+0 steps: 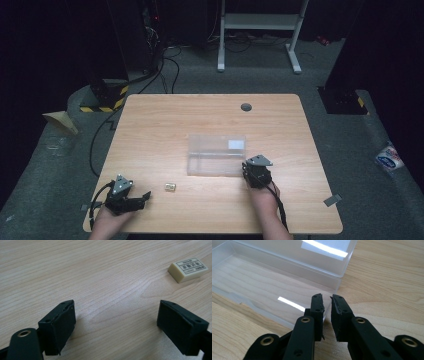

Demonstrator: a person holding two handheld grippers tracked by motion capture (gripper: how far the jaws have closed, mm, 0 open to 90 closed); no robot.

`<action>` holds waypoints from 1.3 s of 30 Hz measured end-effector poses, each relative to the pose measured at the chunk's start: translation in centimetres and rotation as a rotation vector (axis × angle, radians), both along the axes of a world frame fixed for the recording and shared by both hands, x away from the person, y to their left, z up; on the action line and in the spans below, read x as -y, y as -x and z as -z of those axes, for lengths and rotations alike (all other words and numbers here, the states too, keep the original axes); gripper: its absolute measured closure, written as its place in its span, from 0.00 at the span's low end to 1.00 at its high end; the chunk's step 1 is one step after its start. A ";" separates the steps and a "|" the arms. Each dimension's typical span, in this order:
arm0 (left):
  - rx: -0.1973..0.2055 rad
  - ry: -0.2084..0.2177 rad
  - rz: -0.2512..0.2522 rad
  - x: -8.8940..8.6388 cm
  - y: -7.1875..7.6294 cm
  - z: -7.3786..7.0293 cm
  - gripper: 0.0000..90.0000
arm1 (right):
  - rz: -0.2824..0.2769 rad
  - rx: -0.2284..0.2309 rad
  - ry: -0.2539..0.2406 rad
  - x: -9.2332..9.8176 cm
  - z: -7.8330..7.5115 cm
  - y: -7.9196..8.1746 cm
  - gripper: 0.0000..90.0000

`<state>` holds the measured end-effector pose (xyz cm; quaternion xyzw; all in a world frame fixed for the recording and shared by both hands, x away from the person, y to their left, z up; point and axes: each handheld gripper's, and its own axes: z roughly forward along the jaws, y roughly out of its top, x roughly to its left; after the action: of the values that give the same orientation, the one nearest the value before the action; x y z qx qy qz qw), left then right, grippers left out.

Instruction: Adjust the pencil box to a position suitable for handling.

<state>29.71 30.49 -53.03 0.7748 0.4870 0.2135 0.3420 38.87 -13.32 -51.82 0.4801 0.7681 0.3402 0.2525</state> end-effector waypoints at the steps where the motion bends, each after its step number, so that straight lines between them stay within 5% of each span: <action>1: 0.000 0.000 0.000 0.0 0.0 0.0 0.17 | 0.001 0.001 0.000 0.0 0.0 0.0 0.88; 12: 0.000 0.000 0.000 0.0 0.0 0.0 0.17 | 0.003 0.001 0.006 0.3 0.1 -0.3 0.86; 20: 0.000 0.000 0.001 0.0 0.0 0.0 0.17 | 0.015 0.040 -0.056 1.1 -1.2 0.3 0.76; 26: 0.000 0.000 0.000 0.0 0.0 0.0 0.17 | 0.024 0.059 -0.075 3.7 -1.8 1.1 0.67; 32: 0.005 -0.005 -0.008 -0.1 0.1 0.0 0.20 | 0.106 0.003 -0.035 7.9 -0.5 2.6 0.55; 39: 0.006 -0.006 0.001 -0.1 0.2 -0.2 0.30 | 0.127 -0.038 0.001 9.6 0.4 4.0 0.46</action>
<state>29.51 30.54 -52.79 0.7753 0.4850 0.2171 0.3415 34.89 -22.96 -52.27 0.5341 0.7409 0.3140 0.2592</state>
